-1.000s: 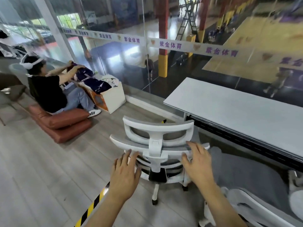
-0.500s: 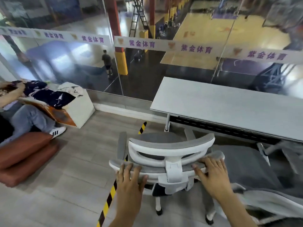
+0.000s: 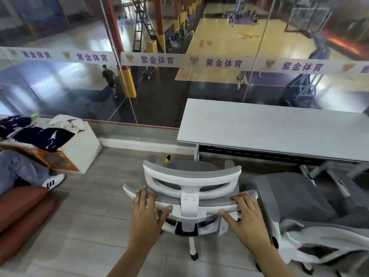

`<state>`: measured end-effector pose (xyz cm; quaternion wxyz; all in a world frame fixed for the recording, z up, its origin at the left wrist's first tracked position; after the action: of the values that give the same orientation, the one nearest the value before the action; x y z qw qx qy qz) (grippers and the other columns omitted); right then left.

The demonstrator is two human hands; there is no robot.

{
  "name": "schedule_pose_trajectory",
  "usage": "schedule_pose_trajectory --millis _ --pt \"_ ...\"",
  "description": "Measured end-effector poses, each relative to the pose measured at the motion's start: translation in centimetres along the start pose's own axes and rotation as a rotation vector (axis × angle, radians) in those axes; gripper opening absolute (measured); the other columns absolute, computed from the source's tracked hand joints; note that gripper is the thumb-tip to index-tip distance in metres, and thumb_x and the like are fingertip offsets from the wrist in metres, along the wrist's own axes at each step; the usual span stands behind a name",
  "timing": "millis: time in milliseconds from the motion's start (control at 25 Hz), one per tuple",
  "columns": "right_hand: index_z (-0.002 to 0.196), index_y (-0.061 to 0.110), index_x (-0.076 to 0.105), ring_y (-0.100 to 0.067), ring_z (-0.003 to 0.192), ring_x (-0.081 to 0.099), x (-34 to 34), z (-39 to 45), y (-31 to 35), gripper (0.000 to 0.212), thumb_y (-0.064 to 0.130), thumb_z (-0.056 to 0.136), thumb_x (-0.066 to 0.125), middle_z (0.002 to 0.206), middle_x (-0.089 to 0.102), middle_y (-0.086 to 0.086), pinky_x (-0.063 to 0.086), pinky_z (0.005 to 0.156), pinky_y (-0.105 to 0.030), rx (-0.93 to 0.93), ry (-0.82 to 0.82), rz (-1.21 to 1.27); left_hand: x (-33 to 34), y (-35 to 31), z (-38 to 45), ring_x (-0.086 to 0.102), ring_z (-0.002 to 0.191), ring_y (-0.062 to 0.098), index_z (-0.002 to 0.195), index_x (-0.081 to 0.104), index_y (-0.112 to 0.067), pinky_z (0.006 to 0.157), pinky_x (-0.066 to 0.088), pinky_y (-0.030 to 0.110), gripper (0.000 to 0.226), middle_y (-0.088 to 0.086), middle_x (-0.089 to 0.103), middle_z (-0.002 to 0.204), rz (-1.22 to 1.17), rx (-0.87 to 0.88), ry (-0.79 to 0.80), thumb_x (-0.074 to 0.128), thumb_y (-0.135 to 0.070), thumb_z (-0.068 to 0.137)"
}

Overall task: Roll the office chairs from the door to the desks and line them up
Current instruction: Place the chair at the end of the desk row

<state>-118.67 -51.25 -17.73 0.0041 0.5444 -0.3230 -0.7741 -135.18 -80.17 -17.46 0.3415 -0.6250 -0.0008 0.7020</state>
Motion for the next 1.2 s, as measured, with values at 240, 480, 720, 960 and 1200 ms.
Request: schedule_pose_trajectory --millis 240,480,720,960,1200 --pt "0.121 0.027 0.058 -0.017 0.138 0.035 1.0 0.9 1.5 0.063 0.077 0.084 0.051 0.131 0.055 0.008 0.035 0.115 -0.049 0.042 -0.033 0.034 0.1 2.2 2.6 0.010 0.151 0.029 0.133 0.049 -0.019 0.118 0.026 0.052 0.075 0.012 0.031 0.157 -0.070 0.011 0.026 0.039 -0.077 0.086" --pt "0.121 0.024 0.060 -0.017 0.135 0.038 1.4 1.4 1.8 0.061 0.073 0.084 0.057 0.127 0.056 0.008 0.036 0.113 -0.050 0.054 -0.045 0.031 -0.1 2.8 3.4 0.006 0.152 0.025 0.136 0.046 -0.024 0.119 0.021 0.048 0.075 0.007 0.028 0.158 -0.135 -0.008 0.042 0.041 -0.077 0.084" --pt "0.123 0.025 0.059 -0.019 0.135 0.039 1.2 1.0 2.2 0.062 0.073 0.084 0.053 0.129 0.056 0.006 0.037 0.112 -0.047 0.059 -0.017 -0.007 0.2 3.2 3.1 0.001 0.152 0.025 0.139 0.044 -0.024 0.121 0.018 0.050 0.077 0.006 0.024 0.161 -0.129 -0.040 0.080 0.040 -0.078 0.083" --pt "0.123 0.025 0.056 -0.022 0.133 0.039 1.3 0.0 2.5 0.065 0.076 0.083 0.051 0.131 0.053 0.003 0.040 0.110 -0.045 0.105 0.018 0.003 -0.2 3.3 3.2 0.001 0.152 0.028 0.138 0.047 -0.020 0.121 0.018 0.052 0.086 0.009 0.024 0.160 -0.162 -0.055 0.111 0.037 -0.082 0.078" --pt "0.121 0.023 0.057 -0.024 0.132 0.040 0.9 0.3 2.1 0.073 0.082 0.080 0.046 0.128 0.055 0.002 0.040 0.108 -0.044 0.122 0.066 -0.013 -0.7 2.2 3.2 -0.003 0.152 0.028 0.140 0.044 -0.017 0.122 0.012 0.050 0.084 0.012 0.022 0.161 -0.155 -0.076 0.174 0.041 -0.075 0.079"
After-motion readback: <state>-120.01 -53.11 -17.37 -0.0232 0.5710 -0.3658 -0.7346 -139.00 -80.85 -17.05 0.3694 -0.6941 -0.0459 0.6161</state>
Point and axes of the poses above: each hand's wrist, its own z-axis towards the middle knuckle, its own x-axis out of the palm, y = z × x, the point moved 7 cm from there along z, towards the middle knuckle
